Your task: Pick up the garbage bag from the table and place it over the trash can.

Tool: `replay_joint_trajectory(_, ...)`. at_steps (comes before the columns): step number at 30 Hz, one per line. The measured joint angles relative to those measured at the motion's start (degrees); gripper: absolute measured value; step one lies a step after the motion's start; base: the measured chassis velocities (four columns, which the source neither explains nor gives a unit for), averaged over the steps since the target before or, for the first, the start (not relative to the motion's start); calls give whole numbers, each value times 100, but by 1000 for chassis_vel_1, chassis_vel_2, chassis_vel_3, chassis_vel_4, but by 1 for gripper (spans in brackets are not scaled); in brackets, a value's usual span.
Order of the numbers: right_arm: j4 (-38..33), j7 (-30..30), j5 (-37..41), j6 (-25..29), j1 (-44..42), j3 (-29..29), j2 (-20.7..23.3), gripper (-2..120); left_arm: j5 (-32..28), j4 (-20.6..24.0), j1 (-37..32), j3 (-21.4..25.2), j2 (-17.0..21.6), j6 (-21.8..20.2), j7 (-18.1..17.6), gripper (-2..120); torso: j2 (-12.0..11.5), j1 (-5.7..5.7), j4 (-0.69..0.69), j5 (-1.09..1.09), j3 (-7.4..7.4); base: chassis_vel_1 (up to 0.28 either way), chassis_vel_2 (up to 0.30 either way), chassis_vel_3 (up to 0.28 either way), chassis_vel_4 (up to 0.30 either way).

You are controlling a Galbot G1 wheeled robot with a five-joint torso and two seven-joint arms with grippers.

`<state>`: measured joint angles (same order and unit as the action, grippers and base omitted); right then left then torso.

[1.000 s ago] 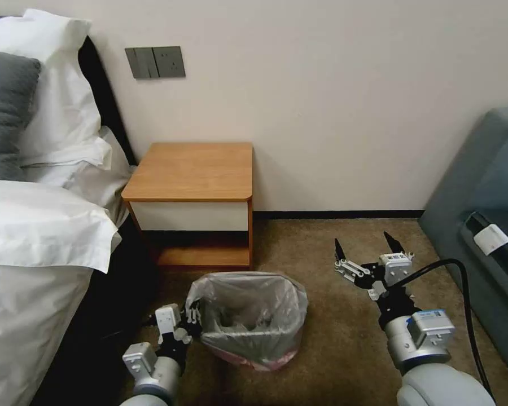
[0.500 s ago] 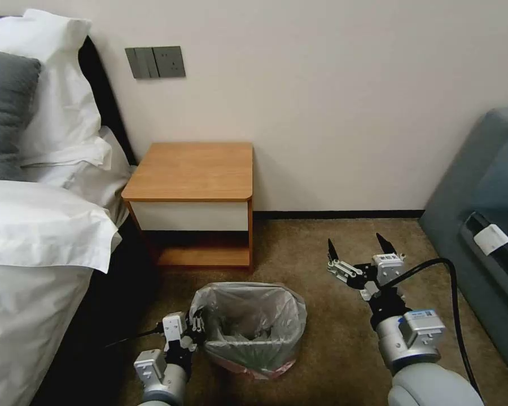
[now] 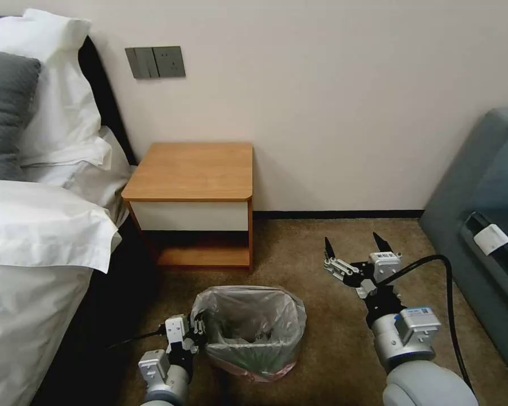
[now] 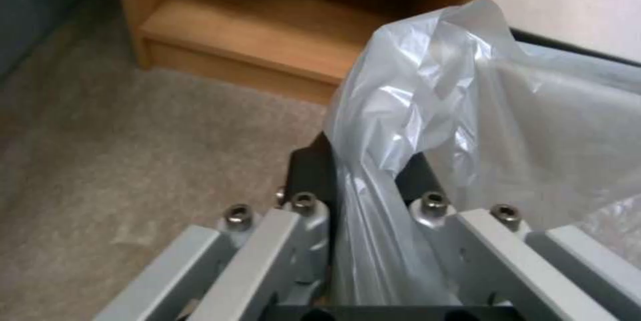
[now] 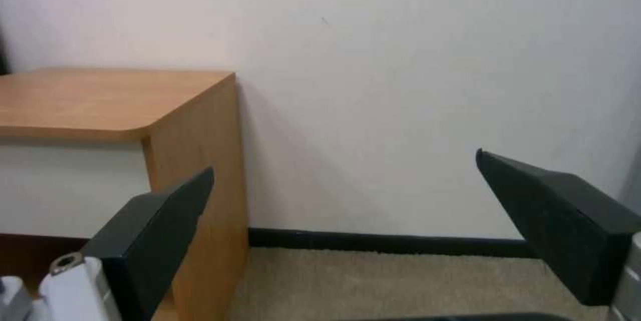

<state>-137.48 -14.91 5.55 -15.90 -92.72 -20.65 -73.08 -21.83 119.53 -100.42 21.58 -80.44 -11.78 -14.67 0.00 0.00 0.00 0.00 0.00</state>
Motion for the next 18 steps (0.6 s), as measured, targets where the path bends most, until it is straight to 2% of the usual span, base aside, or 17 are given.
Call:
replay_joint_trajectory(2,0,-46,96,-55,55,-12,18,100,19,-16,13,-2,14,-34,-29,27,0,0,0,0,0,0,0,0,0)
replay_joint_trajectory(3,0,-46,96,-55,55,-12,18,100,19,-16,13,-2,14,-34,-29,27,0,0,0,0,0,0,0,0,0)
replay_joint_trajectory(6,-3,-114,181,-114,108,-16,23,100,59,-16,36,-16,45,-85,-27,40,0,0,0,0,0,0,0,0,0)
replay_joint_trajectory(7,-3,-114,181,-114,108,-16,23,100,59,-16,36,-16,45,-85,-27,40,0,0,0,0,0,0,0,0,0)
replay_joint_trajectory(11,-23,-156,223,-125,112,-16,0,100,100,29,33,-9,70,-160,89,59,0,0,-1,0,0,0,0,0,0)
replay_joint_trajectory(12,-23,-156,223,-125,112,-16,0,100,100,29,33,-9,70,-160,89,59,0,0,-1,0,0,0,0,0,0)
replay_joint_trajectory(18,-55,-223,252,-147,103,31,-37,100,342,56,16,26,82,-169,140,82,0,0,0,0,0,0,0,0,0)
